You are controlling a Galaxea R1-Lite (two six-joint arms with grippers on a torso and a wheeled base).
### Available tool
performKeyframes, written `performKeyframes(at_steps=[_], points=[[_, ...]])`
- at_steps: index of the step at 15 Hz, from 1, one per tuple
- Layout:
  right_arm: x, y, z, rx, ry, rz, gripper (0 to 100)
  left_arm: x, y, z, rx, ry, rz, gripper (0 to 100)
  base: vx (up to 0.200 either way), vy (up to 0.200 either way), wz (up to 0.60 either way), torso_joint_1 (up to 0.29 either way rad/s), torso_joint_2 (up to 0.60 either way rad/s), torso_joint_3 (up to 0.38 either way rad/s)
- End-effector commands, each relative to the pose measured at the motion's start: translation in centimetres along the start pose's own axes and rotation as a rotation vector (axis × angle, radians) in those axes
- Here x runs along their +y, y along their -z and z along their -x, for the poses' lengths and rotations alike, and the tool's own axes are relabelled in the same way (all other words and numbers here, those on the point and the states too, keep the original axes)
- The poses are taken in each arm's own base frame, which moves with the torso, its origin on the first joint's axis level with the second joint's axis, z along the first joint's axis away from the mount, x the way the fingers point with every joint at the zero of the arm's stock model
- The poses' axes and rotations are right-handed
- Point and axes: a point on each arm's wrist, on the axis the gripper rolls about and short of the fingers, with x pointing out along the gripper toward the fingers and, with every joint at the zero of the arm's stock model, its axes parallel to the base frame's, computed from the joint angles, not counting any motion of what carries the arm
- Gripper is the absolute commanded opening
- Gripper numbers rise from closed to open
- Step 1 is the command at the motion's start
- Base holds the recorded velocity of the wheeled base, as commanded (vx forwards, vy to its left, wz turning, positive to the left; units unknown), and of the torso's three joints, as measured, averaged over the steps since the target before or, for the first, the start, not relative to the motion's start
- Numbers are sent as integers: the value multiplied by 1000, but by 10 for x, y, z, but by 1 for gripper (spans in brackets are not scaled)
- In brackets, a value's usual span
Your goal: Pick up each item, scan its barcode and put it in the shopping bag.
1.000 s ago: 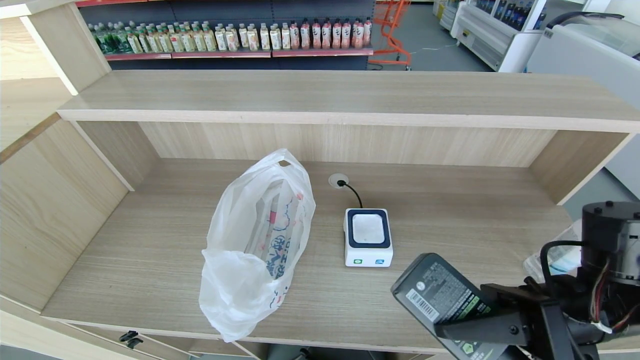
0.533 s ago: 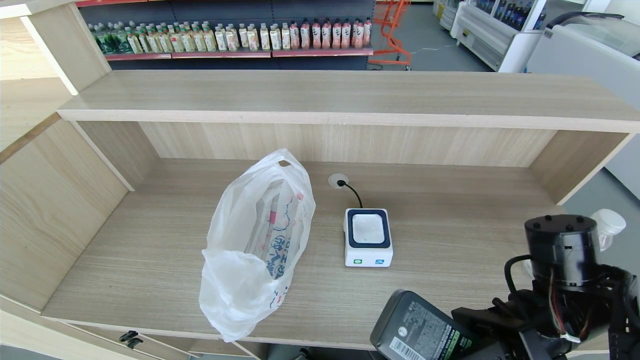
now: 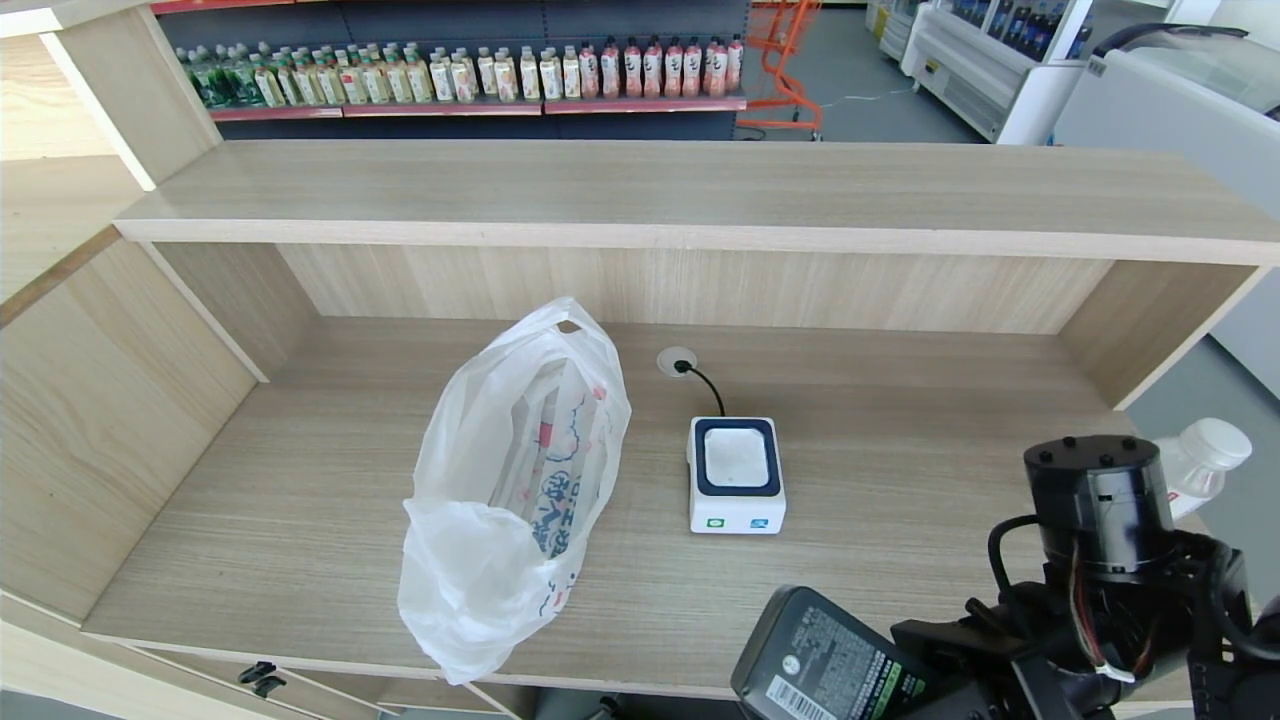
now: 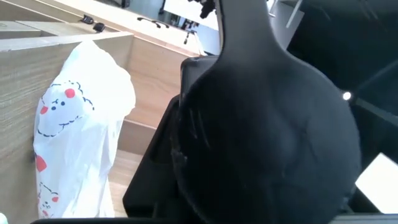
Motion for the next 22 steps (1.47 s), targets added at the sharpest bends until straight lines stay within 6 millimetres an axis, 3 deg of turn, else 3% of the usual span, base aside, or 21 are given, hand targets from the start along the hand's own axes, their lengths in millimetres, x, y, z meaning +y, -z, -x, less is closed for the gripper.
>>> performKeyframes(at_steps=[1,8,11,15,17,19,20,22], points=[[-1,0,0,-1,2,3,0,0,0,0,0,-1,0,100,0,0,0,0,0,0],[-4,2,1,5,3,20,0,0,0,0,0,-1,0,100,0,0,0,0,0,0],[-7,19,0,20,10,74,0,0,0,0,0,-1,0,100,0,0,0,0,0,0],[-6,16,1,21,6,62,0,0,0,0,0,-1,0,100,0,0,0,0,0,0],[-30,23,11,62,6,43,0,0,0,0,0,-1,0,100,0,0,0,0,0,0],[-71,28,41,194,-34,-78,0,0,0,0,0,-1,0,100,0,0,0,0,0,0],[-79,29,60,301,-84,-214,0,0,0,0,0,-1,1,100,0,0,0,0,0,0],[-86,26,67,452,-123,-458,0,0,0,0,0,-1,0,100,0,0,0,0,0,0]])
